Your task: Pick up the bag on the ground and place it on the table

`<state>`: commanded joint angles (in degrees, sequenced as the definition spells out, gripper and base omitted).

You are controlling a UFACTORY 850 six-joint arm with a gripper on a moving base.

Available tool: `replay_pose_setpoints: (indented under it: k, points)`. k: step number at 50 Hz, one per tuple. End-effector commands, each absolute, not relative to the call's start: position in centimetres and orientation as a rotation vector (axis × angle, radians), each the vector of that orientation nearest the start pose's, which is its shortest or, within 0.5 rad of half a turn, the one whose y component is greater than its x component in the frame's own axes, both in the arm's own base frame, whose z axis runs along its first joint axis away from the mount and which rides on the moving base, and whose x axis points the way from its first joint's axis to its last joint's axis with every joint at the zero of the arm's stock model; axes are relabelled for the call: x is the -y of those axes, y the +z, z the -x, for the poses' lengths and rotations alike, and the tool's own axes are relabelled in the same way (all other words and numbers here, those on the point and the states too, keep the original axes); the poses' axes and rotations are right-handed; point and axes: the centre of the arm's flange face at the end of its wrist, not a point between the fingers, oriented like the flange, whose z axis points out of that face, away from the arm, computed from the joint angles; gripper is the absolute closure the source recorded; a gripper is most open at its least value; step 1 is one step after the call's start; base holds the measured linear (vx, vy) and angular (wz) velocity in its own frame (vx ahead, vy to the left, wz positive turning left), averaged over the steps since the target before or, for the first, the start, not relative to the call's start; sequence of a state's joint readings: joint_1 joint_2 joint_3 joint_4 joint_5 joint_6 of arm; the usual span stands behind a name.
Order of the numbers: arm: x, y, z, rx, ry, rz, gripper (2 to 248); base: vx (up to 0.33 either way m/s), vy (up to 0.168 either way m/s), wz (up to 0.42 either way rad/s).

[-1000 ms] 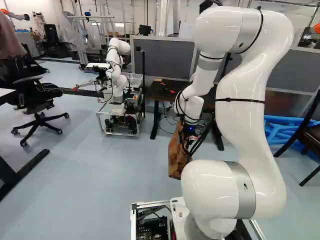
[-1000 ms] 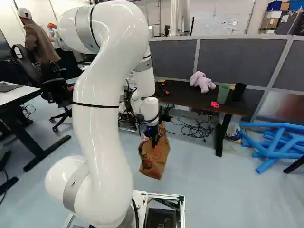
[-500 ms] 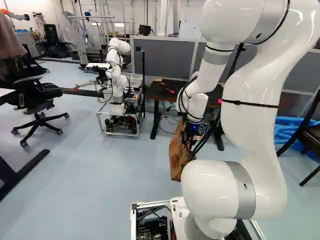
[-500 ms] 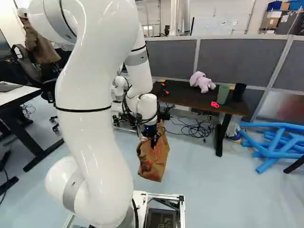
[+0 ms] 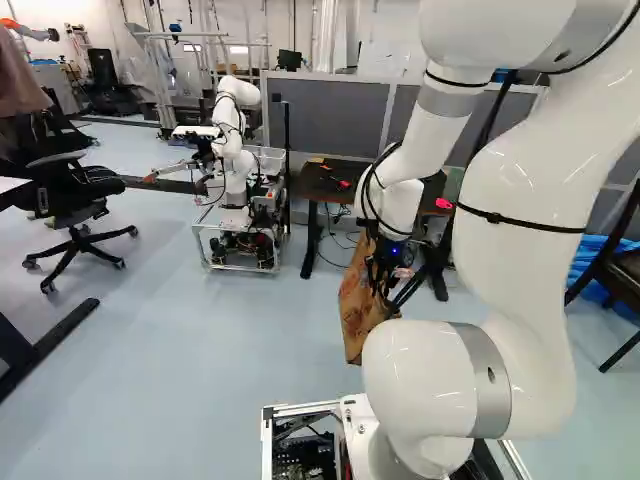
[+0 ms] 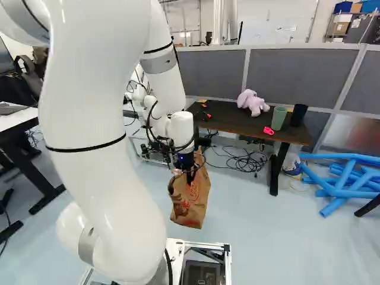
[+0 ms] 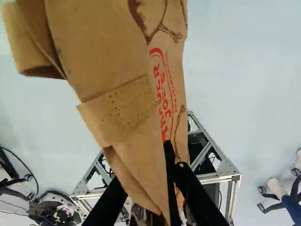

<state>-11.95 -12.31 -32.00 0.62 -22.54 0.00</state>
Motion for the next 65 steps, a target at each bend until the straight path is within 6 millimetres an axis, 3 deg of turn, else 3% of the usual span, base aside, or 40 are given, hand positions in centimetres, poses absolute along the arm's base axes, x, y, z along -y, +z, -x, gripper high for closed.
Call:
replay_pose_setpoints:
  k: [65]
  points:
    - [8.7, 40.6, -32.9, -0.328, -0.011, 3.156, 224, 0.0, 0.0, 0.0]
